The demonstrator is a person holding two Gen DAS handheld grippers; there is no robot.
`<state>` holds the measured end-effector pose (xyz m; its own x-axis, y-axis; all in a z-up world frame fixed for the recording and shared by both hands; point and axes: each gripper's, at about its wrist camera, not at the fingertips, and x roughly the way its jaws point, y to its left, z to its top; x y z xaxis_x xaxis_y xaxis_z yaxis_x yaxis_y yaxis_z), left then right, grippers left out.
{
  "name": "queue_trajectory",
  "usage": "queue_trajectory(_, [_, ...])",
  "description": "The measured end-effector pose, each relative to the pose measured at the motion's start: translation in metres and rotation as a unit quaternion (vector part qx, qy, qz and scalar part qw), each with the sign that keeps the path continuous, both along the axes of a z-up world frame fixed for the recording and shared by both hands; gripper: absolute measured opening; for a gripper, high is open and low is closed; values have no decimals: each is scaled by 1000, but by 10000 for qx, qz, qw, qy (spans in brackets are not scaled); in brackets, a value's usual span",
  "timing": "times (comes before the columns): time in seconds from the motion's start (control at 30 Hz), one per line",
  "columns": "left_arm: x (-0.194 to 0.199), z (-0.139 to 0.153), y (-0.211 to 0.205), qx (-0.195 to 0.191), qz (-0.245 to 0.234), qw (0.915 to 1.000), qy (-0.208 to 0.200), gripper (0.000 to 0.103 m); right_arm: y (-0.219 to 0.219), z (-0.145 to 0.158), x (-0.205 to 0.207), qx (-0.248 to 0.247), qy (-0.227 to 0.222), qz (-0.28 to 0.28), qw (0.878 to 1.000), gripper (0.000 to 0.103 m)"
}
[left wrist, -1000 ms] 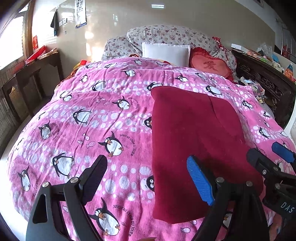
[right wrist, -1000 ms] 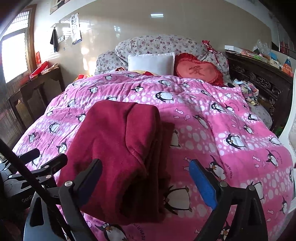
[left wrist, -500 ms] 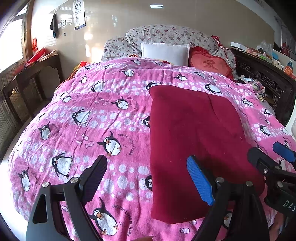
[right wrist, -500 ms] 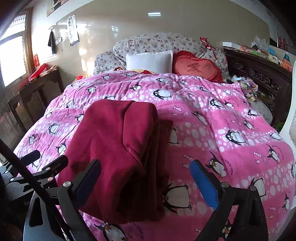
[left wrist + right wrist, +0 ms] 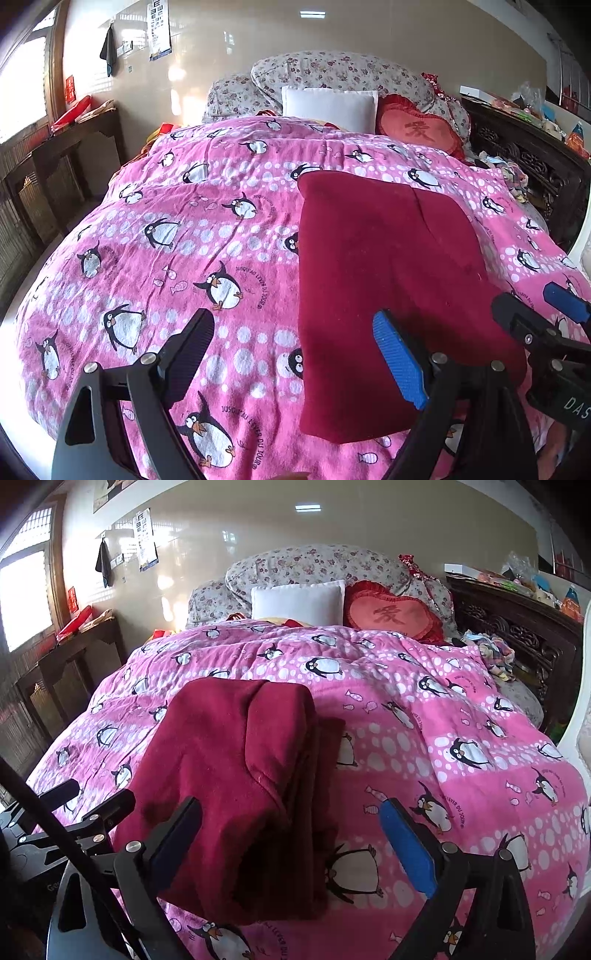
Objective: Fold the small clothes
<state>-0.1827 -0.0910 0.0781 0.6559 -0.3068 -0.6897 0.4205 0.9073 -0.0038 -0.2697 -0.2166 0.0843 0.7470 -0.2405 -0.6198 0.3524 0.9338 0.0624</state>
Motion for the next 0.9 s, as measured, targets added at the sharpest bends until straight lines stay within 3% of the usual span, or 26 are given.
queue_trajectory(0.9, [-3, 0, -5, 55, -35, 10000, -11, 87, -2, 0, 1, 0, 41, -8, 10000, 99])
